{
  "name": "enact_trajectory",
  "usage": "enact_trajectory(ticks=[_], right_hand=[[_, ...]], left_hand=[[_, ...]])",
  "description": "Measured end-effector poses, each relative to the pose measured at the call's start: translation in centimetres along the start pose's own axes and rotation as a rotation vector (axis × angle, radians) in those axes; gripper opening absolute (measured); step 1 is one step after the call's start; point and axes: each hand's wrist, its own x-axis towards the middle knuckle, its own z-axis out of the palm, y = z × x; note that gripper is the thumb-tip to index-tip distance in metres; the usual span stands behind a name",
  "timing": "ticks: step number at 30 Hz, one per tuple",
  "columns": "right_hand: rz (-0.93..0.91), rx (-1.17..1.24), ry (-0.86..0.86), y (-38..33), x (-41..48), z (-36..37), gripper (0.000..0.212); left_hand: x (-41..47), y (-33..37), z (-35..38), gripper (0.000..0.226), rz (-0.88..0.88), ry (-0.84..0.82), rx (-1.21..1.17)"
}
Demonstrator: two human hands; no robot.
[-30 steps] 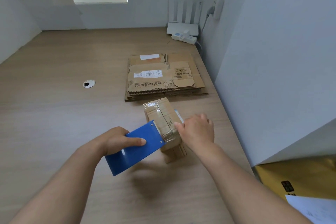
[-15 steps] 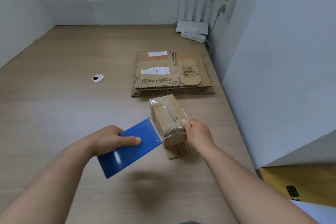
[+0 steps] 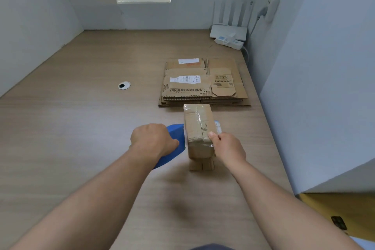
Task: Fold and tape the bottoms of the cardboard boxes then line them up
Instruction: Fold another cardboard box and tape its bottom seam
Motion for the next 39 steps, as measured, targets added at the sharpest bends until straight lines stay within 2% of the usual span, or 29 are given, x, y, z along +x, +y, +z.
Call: enact_trajectory(ticks=[3, 5, 6, 13, 15, 21, 22, 24, 25, 26, 27, 29, 30, 32, 34, 36, 39], right_hand=[[0.007, -0.009, 0.013, -0.6, -0.5, 0.1, 0.049], [0.006, -0.014, 0.008, -0.7, -1.0, 0.1, 0.048], [0.002, -0.011, 0.0, -0.7, -1.2, 0.0, 0.046], [0.034, 0.134, -0.002, -0.7, -0.9, -0.6, 0.036], [-0.007, 0.101, 0.021, -0.5, -1.1, -0.6, 0.031], [-0.107, 0.036, 0.132, -0.5, -0.9, -0.6, 0.032], [-0.111, 0.035, 0.131, -0.6, -0.8, -0.7, 0.032], [-0.112, 0.04, 0.128, -0.6, -0.4, -0.6, 0.034], [-0.107, 0.042, 0.126, -0.6, -0.3, -0.6, 0.036], [-0.103, 0.042, 0.126, -0.6, -0.2, -0.5, 0.037], [-0.101, 0.037, 0.127, -0.6, -0.1, -0.5, 0.037], [-0.104, 0.026, 0.12, -0.6, -0.1, -0.5, 0.037], [-0.109, 0.025, 0.115, -0.5, 0.0, -0.6, 0.036], [-0.126, 0.021, 0.106, -0.4, 0.1, -0.7, 0.034], [-0.163, 0.01, 0.089, -0.2, 0.4, -0.8, 0.032], [-0.227, 0.0, 0.049, 0.0, 0.7, -1.3, 0.034], [-0.299, 0.06, -0.079, 0.3, 0.6, -2.5, 0.04]], left_hand=[[0.6, 0.4, 0.0, 0.018, 0.002, -0.036, 0.156], [0.2, -0.4, 1.1, 0.021, -0.006, -0.145, 0.326], [0.1, -1.1, 1.3, 0.024, -0.023, -0.158, 0.332], [-0.4, -5.4, 1.0, 0.028, -0.093, 0.229, 0.048], [-1.3, -6.5, 3.4, 0.028, -0.087, 0.24, 0.064], [-3.1, -8.4, 11.0, 0.036, -0.171, 0.089, 0.03], [-3.4, -8.3, 11.2, 0.04, -0.192, 0.087, 0.023], [-3.7, -7.9, 11.0, 0.056, -0.216, 0.194, -0.006], [-3.9, -7.1, 10.5, 0.065, -0.17, 0.277, -0.074], [-4.3, -5.9, 9.9, 0.071, -0.065, 0.388, -0.195], [-4.9, -4.3, 8.9, 0.072, 0.058, 0.429, -0.316], [-5.2, -0.8, 7.4, 0.067, 0.255, 0.314, -0.584], [-4.8, 1.0, 7.0, 0.065, 0.296, 0.197, -0.679], [-3.6, 3.5, 6.4, 0.056, 0.301, 0.049, -0.927], [-2.6, 4.4, 6.2, 0.043, 0.249, -0.011, -1.065], [-1.8, 4.3, 6.6, 0.035, 0.203, -0.006, -1.058], [-0.8, 4.0, 7.0, 0.041, 0.144, 0.059, -0.975]])
